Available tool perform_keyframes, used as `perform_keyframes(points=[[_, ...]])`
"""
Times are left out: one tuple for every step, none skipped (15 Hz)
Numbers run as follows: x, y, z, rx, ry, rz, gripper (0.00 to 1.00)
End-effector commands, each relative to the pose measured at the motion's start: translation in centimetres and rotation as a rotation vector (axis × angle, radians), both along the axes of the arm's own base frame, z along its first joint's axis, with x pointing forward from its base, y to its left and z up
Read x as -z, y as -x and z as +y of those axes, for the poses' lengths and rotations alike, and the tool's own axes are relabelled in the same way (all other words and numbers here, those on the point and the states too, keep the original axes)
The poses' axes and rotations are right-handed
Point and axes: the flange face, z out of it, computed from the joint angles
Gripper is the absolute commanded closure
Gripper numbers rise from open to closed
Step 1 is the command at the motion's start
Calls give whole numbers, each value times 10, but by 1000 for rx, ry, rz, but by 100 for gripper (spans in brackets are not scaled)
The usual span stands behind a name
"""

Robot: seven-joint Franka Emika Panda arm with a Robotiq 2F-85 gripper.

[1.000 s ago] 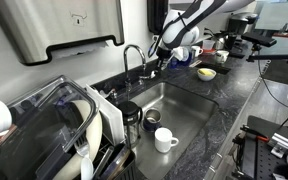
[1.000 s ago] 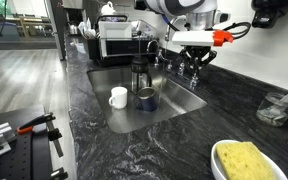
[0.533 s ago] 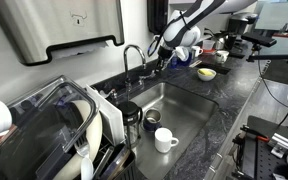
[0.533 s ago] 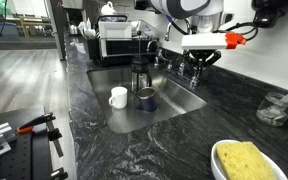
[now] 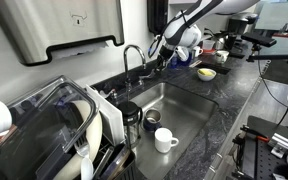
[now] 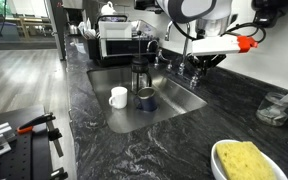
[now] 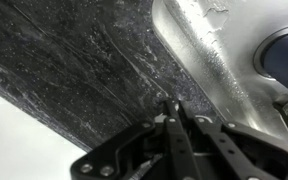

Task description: Push the right faucet handle backwards

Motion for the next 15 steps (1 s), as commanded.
perform_keyframes(points=[[8, -2, -11, -79, 50, -56, 98], [8, -1, -11, -93, 52, -54, 67], [8, 0, -10, -105, 56, -50, 66], [10, -1, -10, -119, 62, -49, 61], [12, -1, -11, -130, 65, -49, 53], [15, -5, -10, -138, 70, -48, 47], [17, -4, -11, -143, 73, -44, 39], [18, -3, -11, -143, 75, -39, 33], [18, 0, -11, -135, 73, -29, 25], [18, 4, -12, -118, 77, -10, 19], [16, 8, -13, -100, 84, 15, 11], [14, 12, -14, -75, 92, 29, 5], [11, 17, -17, -30, 99, 49, 1], [8, 22, -20, 27, 116, 83, 0], [7, 26, -22, 65, 127, 121, 0]])
